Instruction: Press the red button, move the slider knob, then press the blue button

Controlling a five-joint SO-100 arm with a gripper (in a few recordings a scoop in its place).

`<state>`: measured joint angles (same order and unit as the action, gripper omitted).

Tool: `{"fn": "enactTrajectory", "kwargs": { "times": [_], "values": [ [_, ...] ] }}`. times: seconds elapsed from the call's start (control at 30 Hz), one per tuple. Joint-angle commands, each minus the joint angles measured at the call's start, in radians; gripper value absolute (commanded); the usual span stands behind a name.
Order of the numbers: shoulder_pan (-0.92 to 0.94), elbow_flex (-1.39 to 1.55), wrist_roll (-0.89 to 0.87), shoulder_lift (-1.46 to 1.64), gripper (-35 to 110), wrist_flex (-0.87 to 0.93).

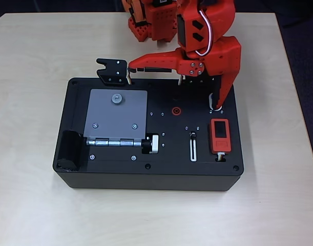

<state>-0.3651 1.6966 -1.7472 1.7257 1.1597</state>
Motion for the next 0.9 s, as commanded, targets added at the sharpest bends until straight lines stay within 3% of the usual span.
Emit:
{"fn": "enactTrajectory", "kwargs": {
  "times": [0.0, 0.87],
  "values": [
    [-0.017, -0.009, -0.006, 0.014, 104, 0.000],
    [-0.037, -0.035, -0.005, 0.055, 104, 0.054]
  ]
}}
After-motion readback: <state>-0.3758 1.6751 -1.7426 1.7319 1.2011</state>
